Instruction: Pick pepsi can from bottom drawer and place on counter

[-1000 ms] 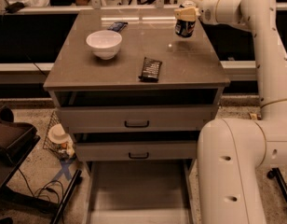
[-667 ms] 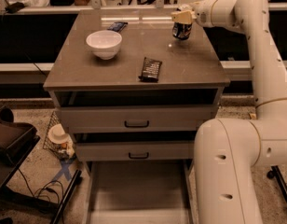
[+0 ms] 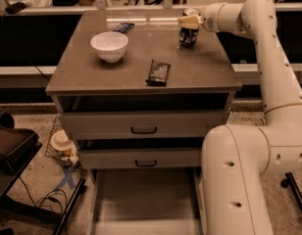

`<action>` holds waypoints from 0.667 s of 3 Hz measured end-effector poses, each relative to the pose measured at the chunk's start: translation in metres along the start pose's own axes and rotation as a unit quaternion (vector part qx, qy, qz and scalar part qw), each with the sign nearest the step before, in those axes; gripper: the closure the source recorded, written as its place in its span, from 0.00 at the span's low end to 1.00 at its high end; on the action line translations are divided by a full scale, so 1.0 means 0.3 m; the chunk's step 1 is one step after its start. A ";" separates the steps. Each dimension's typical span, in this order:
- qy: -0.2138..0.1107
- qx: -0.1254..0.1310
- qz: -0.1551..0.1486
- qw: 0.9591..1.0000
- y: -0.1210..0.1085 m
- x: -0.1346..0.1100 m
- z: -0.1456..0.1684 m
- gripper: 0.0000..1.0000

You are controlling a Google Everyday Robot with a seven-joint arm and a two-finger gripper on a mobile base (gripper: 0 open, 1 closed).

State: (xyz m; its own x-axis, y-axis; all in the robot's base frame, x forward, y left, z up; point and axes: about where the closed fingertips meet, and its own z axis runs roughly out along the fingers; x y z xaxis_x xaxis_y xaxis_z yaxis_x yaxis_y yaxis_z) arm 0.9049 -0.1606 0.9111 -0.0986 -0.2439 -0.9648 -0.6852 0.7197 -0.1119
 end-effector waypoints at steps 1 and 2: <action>0.001 -0.002 0.001 1.000 0.006 0.005 0.012 0.51; 0.002 -0.005 0.001 1.000 0.013 0.009 0.024 0.28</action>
Offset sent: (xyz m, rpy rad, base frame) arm 0.0010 0.0031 -0.0023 0.0002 0.0030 0.0035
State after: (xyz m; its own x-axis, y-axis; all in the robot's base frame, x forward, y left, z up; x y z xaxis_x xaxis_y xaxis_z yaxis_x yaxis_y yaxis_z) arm 0.9070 -0.1538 0.9063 -0.1028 -0.2443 -0.9642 -0.6915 0.7144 -0.1073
